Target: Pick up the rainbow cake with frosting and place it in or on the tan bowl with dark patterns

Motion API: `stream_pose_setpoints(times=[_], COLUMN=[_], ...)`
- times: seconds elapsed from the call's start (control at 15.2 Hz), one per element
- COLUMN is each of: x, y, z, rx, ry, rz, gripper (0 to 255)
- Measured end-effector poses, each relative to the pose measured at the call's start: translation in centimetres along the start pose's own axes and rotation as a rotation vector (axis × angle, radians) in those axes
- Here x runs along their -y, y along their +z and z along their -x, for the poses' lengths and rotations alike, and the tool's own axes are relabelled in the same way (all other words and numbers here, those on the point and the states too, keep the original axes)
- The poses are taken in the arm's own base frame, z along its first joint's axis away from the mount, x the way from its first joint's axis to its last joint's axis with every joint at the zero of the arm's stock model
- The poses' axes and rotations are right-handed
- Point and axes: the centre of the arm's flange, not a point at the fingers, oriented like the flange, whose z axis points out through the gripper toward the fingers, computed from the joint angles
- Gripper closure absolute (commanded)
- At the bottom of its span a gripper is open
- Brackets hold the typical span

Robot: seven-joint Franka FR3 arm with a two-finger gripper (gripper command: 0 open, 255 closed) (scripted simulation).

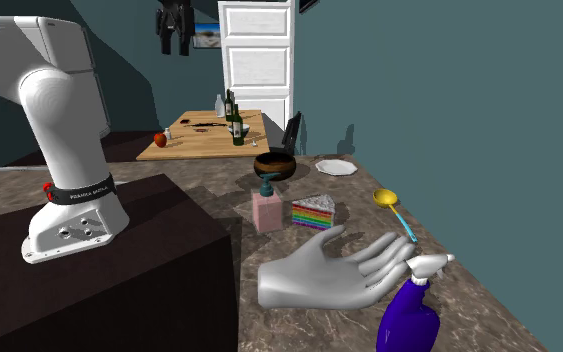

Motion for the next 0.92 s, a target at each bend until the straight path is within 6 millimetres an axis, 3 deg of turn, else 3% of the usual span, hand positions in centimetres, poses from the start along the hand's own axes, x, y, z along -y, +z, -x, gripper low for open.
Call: stream_pose_setpoints(times=[0.13, 0.4, 0.92], x=[-0.1, -1.5, -5.4], y=[0.5, 3.4, 11.3], z=[-0.4, -3.3, -9.2], rx=[-0.001, -0.014, -0.045], ry=[0.007, 0.061, 0.183], rz=[0.0, -0.001, -0.002], gripper=[0, 0, 0])
